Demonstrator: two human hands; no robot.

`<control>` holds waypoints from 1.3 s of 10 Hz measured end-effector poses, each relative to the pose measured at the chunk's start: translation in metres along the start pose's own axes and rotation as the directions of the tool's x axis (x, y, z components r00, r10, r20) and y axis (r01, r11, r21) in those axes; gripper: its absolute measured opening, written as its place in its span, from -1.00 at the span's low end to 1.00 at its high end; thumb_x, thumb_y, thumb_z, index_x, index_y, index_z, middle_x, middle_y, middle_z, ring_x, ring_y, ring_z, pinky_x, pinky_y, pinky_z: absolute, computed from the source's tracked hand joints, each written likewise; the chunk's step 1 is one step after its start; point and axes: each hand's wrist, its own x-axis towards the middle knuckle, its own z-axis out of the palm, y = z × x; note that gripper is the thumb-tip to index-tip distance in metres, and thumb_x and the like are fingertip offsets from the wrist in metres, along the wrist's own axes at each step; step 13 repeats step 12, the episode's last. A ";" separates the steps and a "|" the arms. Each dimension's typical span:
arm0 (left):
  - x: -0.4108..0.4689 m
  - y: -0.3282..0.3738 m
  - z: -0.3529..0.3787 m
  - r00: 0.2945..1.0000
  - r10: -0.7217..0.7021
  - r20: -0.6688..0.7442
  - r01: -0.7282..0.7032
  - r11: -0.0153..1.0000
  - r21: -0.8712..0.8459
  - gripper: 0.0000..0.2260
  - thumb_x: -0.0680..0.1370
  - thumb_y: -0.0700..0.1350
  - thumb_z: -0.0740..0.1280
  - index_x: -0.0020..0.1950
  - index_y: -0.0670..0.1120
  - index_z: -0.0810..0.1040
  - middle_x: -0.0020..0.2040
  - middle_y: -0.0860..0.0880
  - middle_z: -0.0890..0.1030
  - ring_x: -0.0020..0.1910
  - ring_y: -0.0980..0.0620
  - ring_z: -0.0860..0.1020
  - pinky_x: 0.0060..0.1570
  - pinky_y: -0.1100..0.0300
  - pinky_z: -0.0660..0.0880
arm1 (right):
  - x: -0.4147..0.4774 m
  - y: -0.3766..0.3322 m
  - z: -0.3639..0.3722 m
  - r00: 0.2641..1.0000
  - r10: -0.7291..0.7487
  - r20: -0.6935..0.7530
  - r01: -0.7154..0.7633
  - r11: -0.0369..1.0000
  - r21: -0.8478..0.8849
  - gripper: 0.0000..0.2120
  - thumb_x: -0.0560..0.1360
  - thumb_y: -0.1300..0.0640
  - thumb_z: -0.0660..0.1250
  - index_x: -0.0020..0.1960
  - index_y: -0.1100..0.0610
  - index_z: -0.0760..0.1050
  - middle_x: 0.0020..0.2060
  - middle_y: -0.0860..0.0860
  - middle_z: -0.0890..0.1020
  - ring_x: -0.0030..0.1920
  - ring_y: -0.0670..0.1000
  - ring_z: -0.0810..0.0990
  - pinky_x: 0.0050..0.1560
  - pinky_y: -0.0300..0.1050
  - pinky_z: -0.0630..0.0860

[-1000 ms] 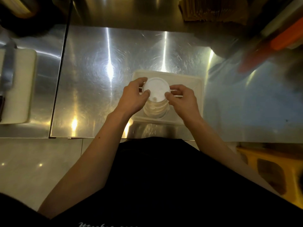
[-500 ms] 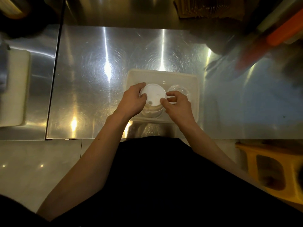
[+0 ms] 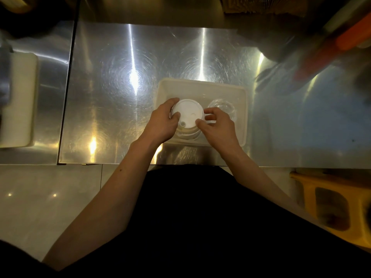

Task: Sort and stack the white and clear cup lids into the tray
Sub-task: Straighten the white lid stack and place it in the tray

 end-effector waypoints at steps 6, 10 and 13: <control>-0.007 -0.001 0.004 1.000 -0.007 -0.018 0.007 1.000 -0.028 -0.57 0.63 -0.14 0.20 0.51 -0.02 0.29 0.49 -0.05 0.36 0.44 -0.05 0.36 0.44 0.00 0.29 | 0.000 0.009 0.004 1.000 -0.019 0.021 0.019 1.000 -0.017 -0.57 0.49 0.09 0.42 0.33 0.12 0.44 0.19 0.07 0.61 -0.24 -0.23 0.52 -0.20 -0.39 0.45; -0.008 -0.007 0.004 0.994 0.083 -0.077 -0.083 0.997 0.003 -0.61 0.63 -0.09 0.20 0.47 -0.07 0.34 0.42 -0.08 0.45 0.34 -0.05 0.46 0.37 0.03 0.39 | -0.001 0.008 -0.001 0.994 -0.106 0.008 0.106 0.992 -0.071 -0.59 0.52 0.09 0.37 0.34 0.11 0.45 0.19 0.07 0.59 -0.13 -0.16 0.55 -0.18 -0.44 0.40; -0.010 0.002 0.004 0.969 0.164 -0.185 -0.170 0.985 -0.012 -0.65 0.64 -0.08 0.20 0.43 -0.07 0.39 0.40 -0.08 0.47 0.31 -0.03 0.49 0.32 -0.01 0.45 | 0.000 0.003 -0.011 0.977 -0.210 -0.029 0.206 0.974 -0.096 -0.60 0.54 0.04 0.34 0.35 0.09 0.44 0.21 0.04 0.57 0.05 -0.07 0.55 0.05 -0.22 0.51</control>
